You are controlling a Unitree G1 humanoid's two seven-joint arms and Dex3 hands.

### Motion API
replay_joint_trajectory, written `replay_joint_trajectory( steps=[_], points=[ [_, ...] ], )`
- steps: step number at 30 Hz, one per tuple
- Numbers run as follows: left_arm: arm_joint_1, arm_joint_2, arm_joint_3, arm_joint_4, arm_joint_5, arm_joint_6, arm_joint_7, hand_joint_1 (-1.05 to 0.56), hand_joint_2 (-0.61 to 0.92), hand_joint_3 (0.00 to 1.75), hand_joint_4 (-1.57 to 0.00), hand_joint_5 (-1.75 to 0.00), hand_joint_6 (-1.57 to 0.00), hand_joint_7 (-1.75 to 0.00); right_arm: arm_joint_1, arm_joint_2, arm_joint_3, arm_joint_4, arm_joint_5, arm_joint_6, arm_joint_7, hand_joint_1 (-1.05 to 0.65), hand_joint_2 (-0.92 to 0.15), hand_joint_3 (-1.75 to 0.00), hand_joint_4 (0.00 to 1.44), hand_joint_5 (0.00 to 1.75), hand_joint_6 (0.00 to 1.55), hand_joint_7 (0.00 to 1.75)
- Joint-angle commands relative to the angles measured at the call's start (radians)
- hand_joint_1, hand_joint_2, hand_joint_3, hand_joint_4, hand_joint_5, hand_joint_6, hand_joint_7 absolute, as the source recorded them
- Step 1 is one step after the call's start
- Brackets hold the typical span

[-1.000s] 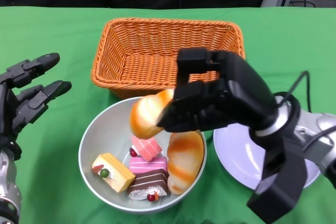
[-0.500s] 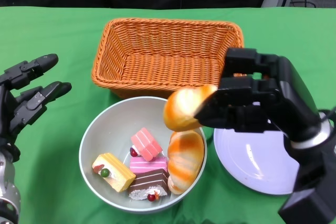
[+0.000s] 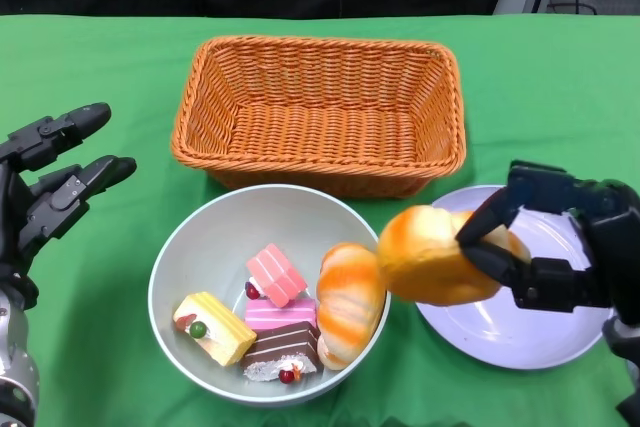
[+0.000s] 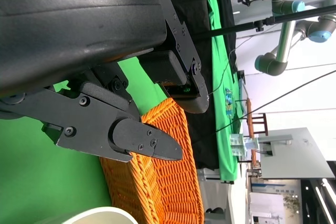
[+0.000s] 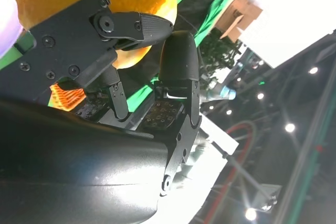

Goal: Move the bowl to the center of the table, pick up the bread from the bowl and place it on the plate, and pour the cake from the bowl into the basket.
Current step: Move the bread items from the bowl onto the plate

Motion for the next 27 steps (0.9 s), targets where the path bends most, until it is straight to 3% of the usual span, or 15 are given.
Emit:
replay_joint_trajectory(
  steps=[1, 14, 16, 18, 20, 27],
  points=[
    [-0.004, 0.023, 0.002, 0.007, -0.002, 0.004, 0.007, -0.37, 0.92, 0.08, -1.08, 0.00, -0.91, 0.00, 0.043, 0.009, -0.044, -0.051, 0.016, 0.052, 0.023, -0.08, -0.53, -0.73, 0.78, 1.51, 0.79, 1.16],
    [-0.005, 0.028, 0.003, 0.010, -0.002, 0.009, 0.006, -0.37, 0.92, 0.08, -1.09, -0.01, -0.92, -0.01, 0.091, 0.048, -0.104, -0.085, 0.002, 0.143, 0.064, -0.05, -0.54, -0.71, 0.76, 1.64, 0.78, 1.18],
    [-0.005, 0.028, 0.003, 0.011, -0.002, 0.006, 0.003, -0.37, 0.92, 0.07, -1.09, -0.01, -0.92, -0.01, 0.095, 0.050, -0.107, -0.088, 0.001, 0.186, 0.074, -0.05, -0.57, -0.67, 0.75, 1.66, 0.77, 1.17],
    [-0.005, 0.030, 0.003, 0.012, -0.002, 0.005, 0.002, -0.37, 0.92, 0.07, -1.09, -0.01, -0.92, 0.00, 0.099, 0.052, -0.110, -0.094, 0.003, 0.229, 0.085, -0.06, -0.68, -0.49, 0.73, 1.69, 0.77, 1.13],
    [-0.004, 0.032, -0.002, 0.013, 0.007, -0.006, 0.006, -0.37, 0.92, 0.07, -1.08, 0.00, -0.91, 0.00, 0.090, 0.058, -0.118, -0.077, 0.053, 0.305, 0.119, -0.06, -0.72, -0.44, 0.70, 1.71, 0.75, 1.12],
    [-0.002, 0.034, -0.007, 0.015, 0.013, -0.011, 0.009, -0.38, 0.92, 0.07, -1.08, 0.00, -0.91, -0.01, 0.059, 0.059, -0.147, -0.023, 0.072, 0.425, 0.156, -0.03, -0.78, -0.35, 0.66, 1.75, 0.67, 1.16]
  ],
)
